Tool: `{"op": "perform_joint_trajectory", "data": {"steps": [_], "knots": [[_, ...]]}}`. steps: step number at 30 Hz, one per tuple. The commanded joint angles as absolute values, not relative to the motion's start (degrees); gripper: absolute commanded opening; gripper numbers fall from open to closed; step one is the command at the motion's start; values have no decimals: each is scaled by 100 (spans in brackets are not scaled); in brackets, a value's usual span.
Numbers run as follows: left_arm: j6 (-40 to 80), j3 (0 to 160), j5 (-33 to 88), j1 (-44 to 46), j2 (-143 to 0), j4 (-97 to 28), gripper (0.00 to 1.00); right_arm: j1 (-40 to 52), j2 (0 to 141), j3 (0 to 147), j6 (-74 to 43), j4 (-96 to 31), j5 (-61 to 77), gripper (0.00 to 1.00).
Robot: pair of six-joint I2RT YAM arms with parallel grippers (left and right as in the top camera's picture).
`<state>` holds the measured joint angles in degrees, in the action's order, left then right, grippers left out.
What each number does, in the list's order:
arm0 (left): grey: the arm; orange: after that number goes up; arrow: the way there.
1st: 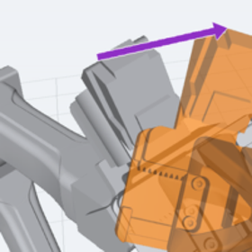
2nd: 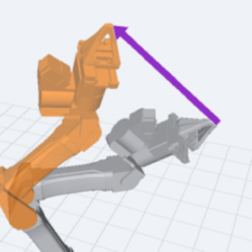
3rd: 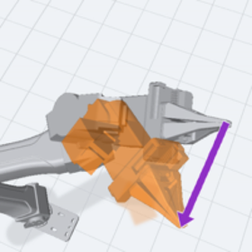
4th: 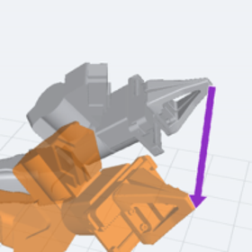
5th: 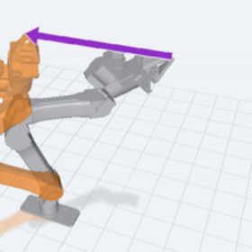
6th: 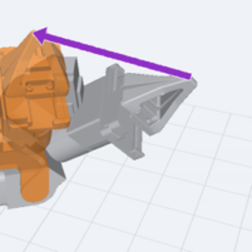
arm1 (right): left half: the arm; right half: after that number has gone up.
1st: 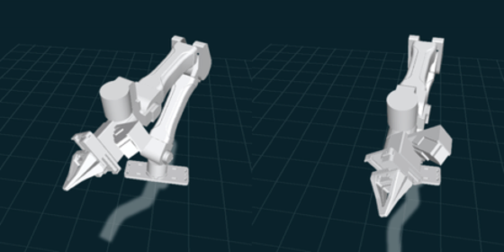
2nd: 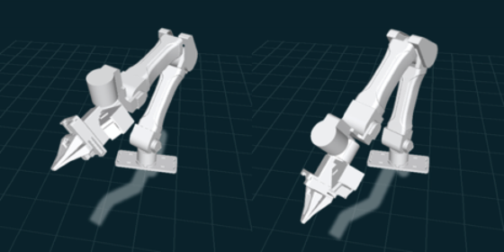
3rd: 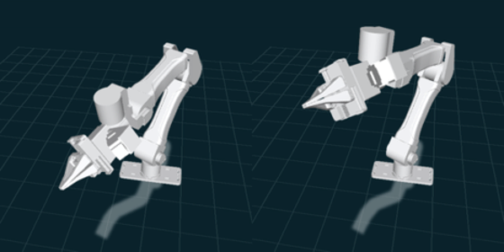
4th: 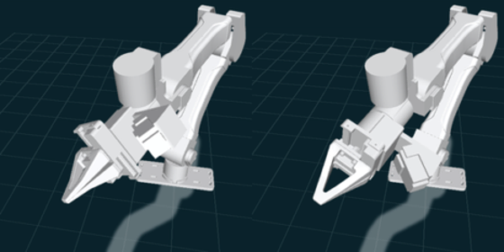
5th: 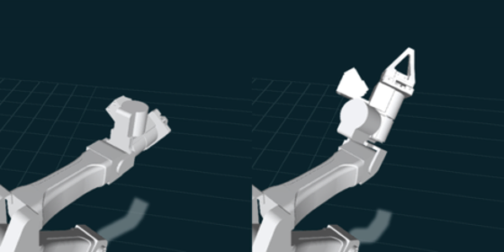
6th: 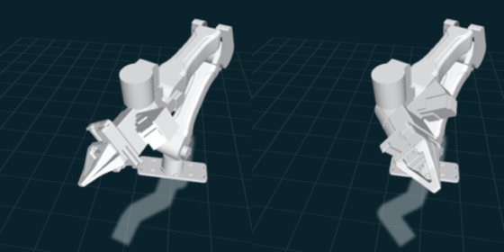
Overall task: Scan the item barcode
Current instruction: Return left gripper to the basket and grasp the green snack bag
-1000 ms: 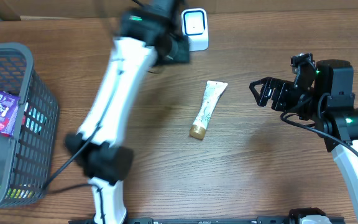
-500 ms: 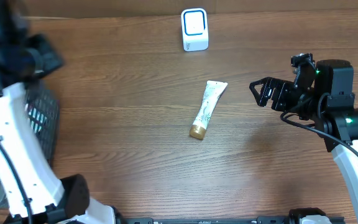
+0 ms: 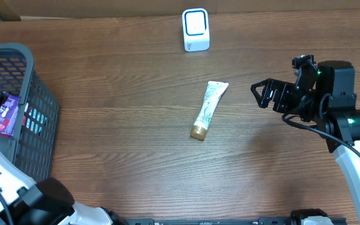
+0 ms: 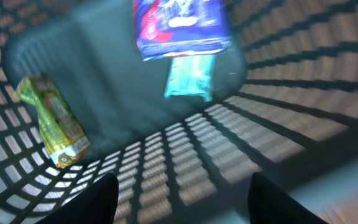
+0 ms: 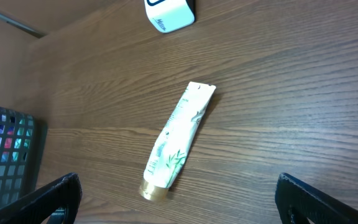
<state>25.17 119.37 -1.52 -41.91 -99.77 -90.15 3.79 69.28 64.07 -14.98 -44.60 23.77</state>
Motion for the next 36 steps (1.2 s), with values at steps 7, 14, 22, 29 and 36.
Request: {"op": "perform_joint_trajectory", "data": {"steps": [7,14,22,29,36], "knots": [[2703,9321,429,-4917,-9974,-7216,64,388,6886,6532,-1474,-4423,2403,100],[3151,8307,165,-4921,-9974,-7024,68,388,6886,6532,-1476,-4456,2405,100],[3627,8217,-388,-5015,-9972,-7164,73,388,6886,6532,-1474,-4501,2405,100],[4709,8211,-1229,-5439,-9974,-7730,92,388,6893,6530,-1476,-4617,2405,100],[4783,7872,-1267,-5916,-9974,-7048,100,388,6893,6525,-1476,-4641,2405,100]]}}
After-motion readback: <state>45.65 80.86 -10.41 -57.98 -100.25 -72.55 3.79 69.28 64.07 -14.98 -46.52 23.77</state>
